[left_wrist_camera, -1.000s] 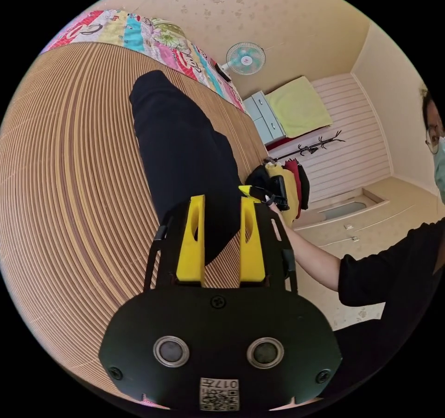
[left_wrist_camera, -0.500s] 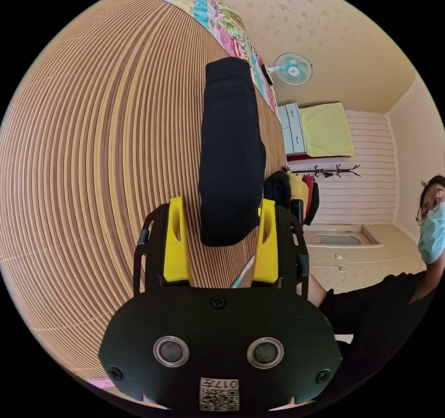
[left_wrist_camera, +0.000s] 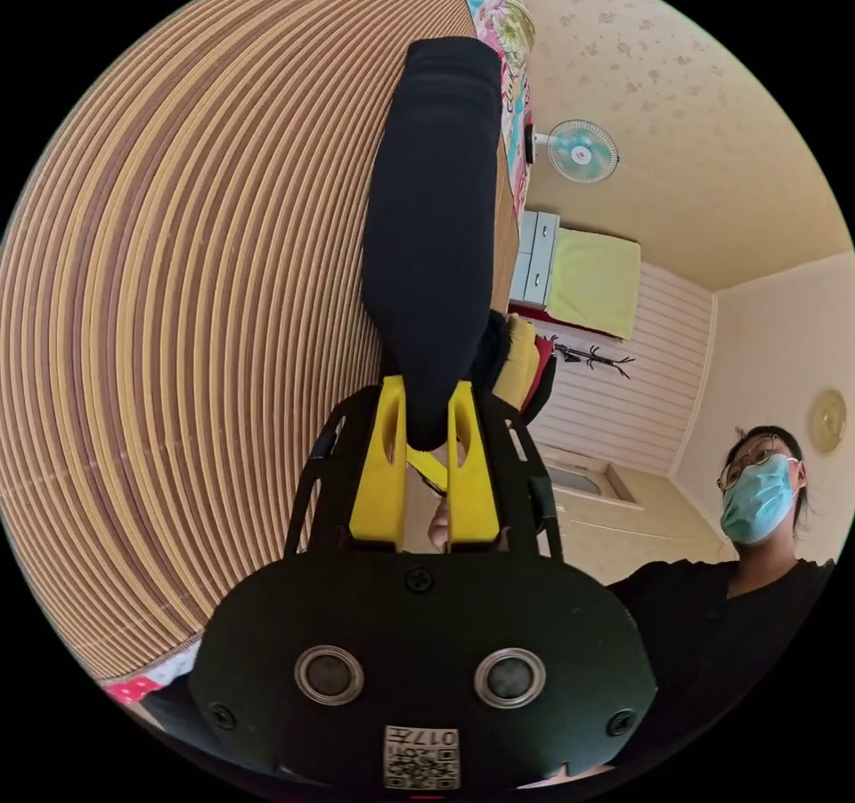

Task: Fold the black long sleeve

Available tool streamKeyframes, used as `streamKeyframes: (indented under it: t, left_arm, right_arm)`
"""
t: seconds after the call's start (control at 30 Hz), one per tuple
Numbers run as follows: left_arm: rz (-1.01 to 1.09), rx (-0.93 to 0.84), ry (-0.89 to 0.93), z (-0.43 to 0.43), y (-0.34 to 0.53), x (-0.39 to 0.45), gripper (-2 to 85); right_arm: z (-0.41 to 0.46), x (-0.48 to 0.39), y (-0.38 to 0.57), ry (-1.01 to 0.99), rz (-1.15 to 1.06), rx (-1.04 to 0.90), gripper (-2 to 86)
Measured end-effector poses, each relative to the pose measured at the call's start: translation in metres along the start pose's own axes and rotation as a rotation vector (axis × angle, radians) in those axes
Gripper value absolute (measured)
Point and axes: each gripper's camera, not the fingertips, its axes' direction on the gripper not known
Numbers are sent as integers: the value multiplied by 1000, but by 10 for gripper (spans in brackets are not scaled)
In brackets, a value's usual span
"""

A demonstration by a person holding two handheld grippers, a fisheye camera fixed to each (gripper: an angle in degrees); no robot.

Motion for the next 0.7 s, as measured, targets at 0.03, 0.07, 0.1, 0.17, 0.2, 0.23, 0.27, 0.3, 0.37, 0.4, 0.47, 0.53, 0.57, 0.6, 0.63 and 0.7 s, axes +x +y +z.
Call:
streamKeyframes:
  t: [0.03,0.07,0.1,0.17,0.2,0.23,0.27,0.3,0.37,0.4,0.47,0.53,0.57,0.6,0.63,0.7]
  left_arm:
    - [-2,-15,-1,4,4,5,68]
    - [-1,-45,-4,10,13,15,67]
    - [-6,-71,-4,15,22,24,67]
    - [-20,-95,5,19,34,38,66]
    - [-27,-108,3,20,41,48,66]
    - [-29,-116,-1,20,45,53,66]
    - [-27,-133,-15,22,50,63,66]
    - [-18,-145,-40,23,53,74,66]
    - [-6,-157,-47,24,54,91,67]
    - [10,-163,-38,26,54,104,72]
    - [74,-179,4,29,57,129,89]
    - [93,-193,75,32,63,151,117]
    - [71,-197,116,34,68,162,134]
    - [49,-208,129,36,73,172,137]
    - [48,-215,126,37,76,178,138]
    - [85,-227,74,37,84,205,134]
  right_arm:
    - [3,4,5,-110,-6,11,247]
    - [4,6,8,-199,-24,48,261]
    - [5,7,9,-208,-18,62,268]
    - [5,3,9,-176,-6,86,272]
    - [4,1,8,-176,-5,89,269]
    - [2,-4,7,-185,0,90,261]
    - [-1,-8,6,-208,6,90,251]
    - [-4,-10,7,-223,6,95,246]
    - [-13,-27,12,-267,-44,96,230]
    - [-16,-34,13,-276,-62,94,226]
    - [-29,-68,13,-287,-147,86,213]
    - [-44,-99,11,-264,-237,72,205]
    - [-57,-124,9,-234,-315,63,199]
    - [-64,-137,9,-217,-359,60,197]
    - [-82,-164,10,-188,-451,60,192]
    - [-114,-203,12,-167,-591,72,186]
